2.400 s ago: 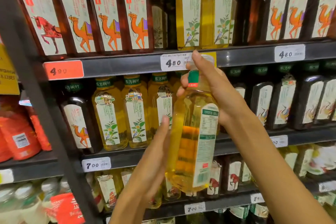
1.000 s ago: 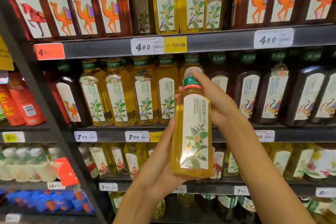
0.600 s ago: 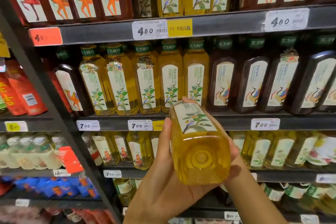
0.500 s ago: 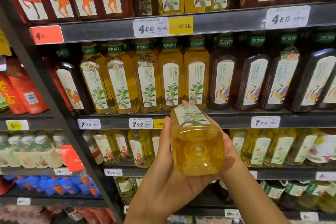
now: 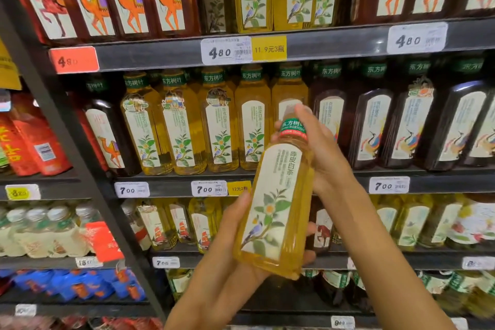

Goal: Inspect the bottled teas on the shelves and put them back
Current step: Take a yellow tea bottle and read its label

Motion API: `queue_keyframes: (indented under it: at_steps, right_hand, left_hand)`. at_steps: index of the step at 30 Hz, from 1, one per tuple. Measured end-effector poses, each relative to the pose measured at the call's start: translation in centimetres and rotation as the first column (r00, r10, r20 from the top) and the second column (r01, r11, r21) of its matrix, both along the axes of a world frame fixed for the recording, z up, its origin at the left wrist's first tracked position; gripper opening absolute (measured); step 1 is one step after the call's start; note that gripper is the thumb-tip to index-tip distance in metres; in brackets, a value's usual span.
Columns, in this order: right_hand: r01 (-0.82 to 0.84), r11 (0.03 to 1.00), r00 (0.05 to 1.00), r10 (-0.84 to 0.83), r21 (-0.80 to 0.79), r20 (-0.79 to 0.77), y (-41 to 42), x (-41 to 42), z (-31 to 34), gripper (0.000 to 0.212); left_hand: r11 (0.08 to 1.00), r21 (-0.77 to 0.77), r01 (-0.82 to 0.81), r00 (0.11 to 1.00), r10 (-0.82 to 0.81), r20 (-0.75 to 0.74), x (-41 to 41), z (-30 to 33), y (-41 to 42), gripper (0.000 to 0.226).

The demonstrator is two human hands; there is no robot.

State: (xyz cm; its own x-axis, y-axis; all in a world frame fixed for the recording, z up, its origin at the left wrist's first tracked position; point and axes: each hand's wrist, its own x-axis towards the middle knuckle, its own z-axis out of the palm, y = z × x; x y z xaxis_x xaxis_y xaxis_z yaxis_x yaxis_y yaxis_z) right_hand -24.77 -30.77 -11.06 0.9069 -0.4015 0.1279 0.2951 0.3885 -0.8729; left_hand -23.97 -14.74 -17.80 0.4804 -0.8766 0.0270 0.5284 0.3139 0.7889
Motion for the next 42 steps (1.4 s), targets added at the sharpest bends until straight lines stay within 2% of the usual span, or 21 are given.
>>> queue_keyframes:
  at_steps: [3, 7, 9, 12, 15, 17, 19, 22, 26, 29, 32, 36, 38, 40, 42]
  right_hand:
    - [-0.014, 0.999, 0.988, 0.020, -0.041, 0.154, -0.5, 1.1, -0.4, 0.020]
    - [-0.025, 0.953, 0.990, 0.065, -0.301, 0.124, -0.7, 1.0, 0.3, 0.041]
    - [-0.022, 0.922, 0.988, 0.079, -0.385, 0.133, -0.3, 0.6, 0.2, 0.041]
    - [0.029, 0.919, 0.970, 0.068, -0.393, 0.232, 0.3, 0.4, -0.4, 0.033]
    - [-0.010, 0.925, 0.929, 0.149, -0.380, 0.338, 0.5, 0.0, -0.9, 0.036]
    - [-0.073, 0.927, 0.890, 0.227, -0.367, 0.396, 0.3, -0.5, -1.0, 0.053]
    - [-0.093, 0.900, 0.865, 0.284, -0.425, 0.414, 0.1, -0.9, -1.1, 0.061]
    - [-0.099, 0.826, 0.833, 0.374, -0.555, 0.408, -0.2, -1.6, -0.7, 0.055]
    - [-0.110, 0.727, 0.803, 0.467, -0.677, 0.371, -0.6, -2.0, -0.2, 0.048]
    - [-0.116, 0.729, 0.805, 0.467, -0.674, 0.366, -0.8, -2.0, -0.2, 0.048]
    - [-0.110, 0.820, 0.821, 0.393, -0.562, 0.414, -1.1, -1.6, 0.2, 0.051]
    - [-0.084, 0.930, 0.890, 0.231, -0.357, 0.393, -1.3, -0.3, 0.9, 0.068]
    - [-0.087, 0.964, 0.911, 0.179, -0.251, 0.372, -1.1, 0.2, 0.9, 0.058]
    - [-0.004, 0.989, 0.931, 0.057, -0.146, 0.360, -1.1, 0.7, 1.0, 0.036]
    - [0.078, 0.994, 0.944, -0.049, -0.078, 0.327, -0.9, 1.1, 1.3, 0.027]
  left_hand:
    - [0.999, 0.001, -0.032, 0.988, 0.032, 0.152, -0.2, -0.6, 1.2, 0.055]
    - [0.958, 0.085, -0.275, 0.917, 0.235, 0.323, 1.2, -1.1, -0.1, 0.078]
    - [0.919, 0.064, -0.389, 0.805, 0.306, 0.508, 1.8, -1.6, -0.5, 0.080]
    - [0.892, 0.016, -0.453, 0.644, 0.314, 0.697, 2.7, -2.2, -0.9, 0.070]
    - [0.894, 0.004, -0.447, 0.571, 0.282, 0.771, 4.0, -3.0, -1.4, 0.075]
    - [0.900, 0.016, -0.436, 0.537, 0.245, 0.807, 4.8, -3.1, -1.5, 0.075]
    - [0.882, 0.026, -0.471, 0.492, 0.238, 0.838, 5.6, -2.9, -1.6, 0.070]
    - [0.810, -0.052, -0.584, 0.377, 0.327, 0.866, 6.2, -2.6, -2.2, 0.069]
    - [0.739, -0.152, -0.656, 0.295, 0.437, 0.850, 6.1, -2.0, -2.8, 0.068]
    - [0.742, -0.132, -0.657, 0.285, 0.407, 0.868, 6.6, -1.8, -2.5, 0.070]
    - [0.795, -0.069, -0.602, 0.320, 0.320, 0.892, 6.5, -1.9, -1.9, 0.074]
    - [0.877, -0.073, -0.474, 0.460, 0.317, 0.829, 5.8, -1.3, -1.6, 0.062]
    - [0.891, -0.078, -0.448, 0.502, 0.323, 0.803, 5.6, -0.9, -1.7, 0.052]
    - [0.893, -0.067, -0.444, 0.539, 0.327, 0.776, 5.3, -0.8, -2.0, 0.046]
    - [0.891, -0.039, -0.452, 0.571, 0.323, 0.755, 4.8, -0.6, -2.5, 0.040]
